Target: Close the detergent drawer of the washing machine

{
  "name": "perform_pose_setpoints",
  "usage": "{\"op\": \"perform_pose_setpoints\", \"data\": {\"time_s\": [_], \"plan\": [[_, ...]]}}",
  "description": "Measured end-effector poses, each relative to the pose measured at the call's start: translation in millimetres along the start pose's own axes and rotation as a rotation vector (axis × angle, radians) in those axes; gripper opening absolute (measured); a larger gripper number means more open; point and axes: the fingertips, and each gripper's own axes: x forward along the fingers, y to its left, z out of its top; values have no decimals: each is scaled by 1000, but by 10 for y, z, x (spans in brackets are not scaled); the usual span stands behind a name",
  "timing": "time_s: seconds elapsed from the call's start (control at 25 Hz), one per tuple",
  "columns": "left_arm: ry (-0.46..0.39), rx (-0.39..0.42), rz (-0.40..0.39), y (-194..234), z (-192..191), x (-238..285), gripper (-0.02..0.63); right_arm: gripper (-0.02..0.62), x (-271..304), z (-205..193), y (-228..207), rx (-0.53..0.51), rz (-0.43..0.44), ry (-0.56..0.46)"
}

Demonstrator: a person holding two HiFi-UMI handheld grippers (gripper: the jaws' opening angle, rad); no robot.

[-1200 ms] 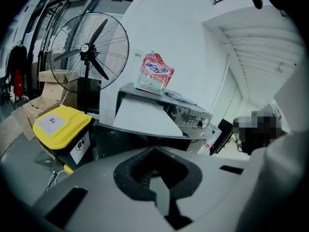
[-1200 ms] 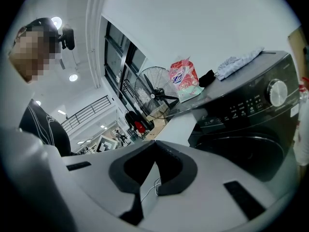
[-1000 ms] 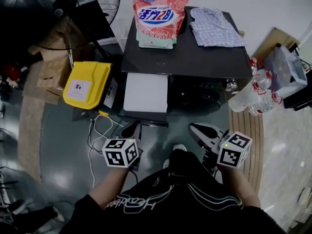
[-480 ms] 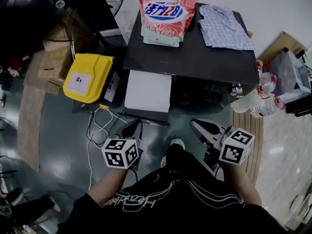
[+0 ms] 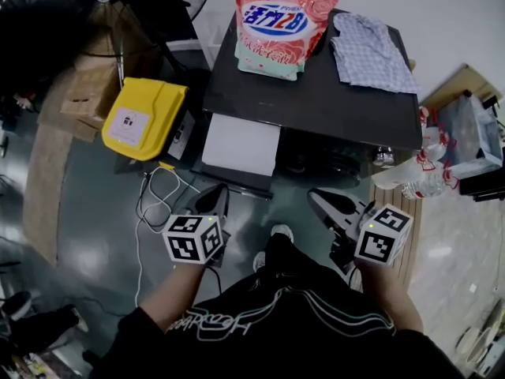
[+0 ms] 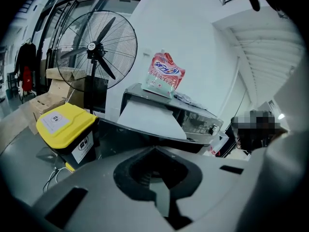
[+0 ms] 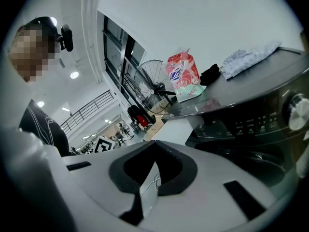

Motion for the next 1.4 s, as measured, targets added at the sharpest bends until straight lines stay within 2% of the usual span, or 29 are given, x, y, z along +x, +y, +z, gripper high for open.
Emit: {"op": "perform_pose_setpoints", "data": {"time_s": [0.8, 1.4], "plan": [[-14, -54, 57, -16, 406, 387, 23, 26, 13, 397, -251, -28, 28, 43], [-15, -19, 54, 31, 603, 603, 23, 26, 253, 767, -413, -87, 55, 55]]}}
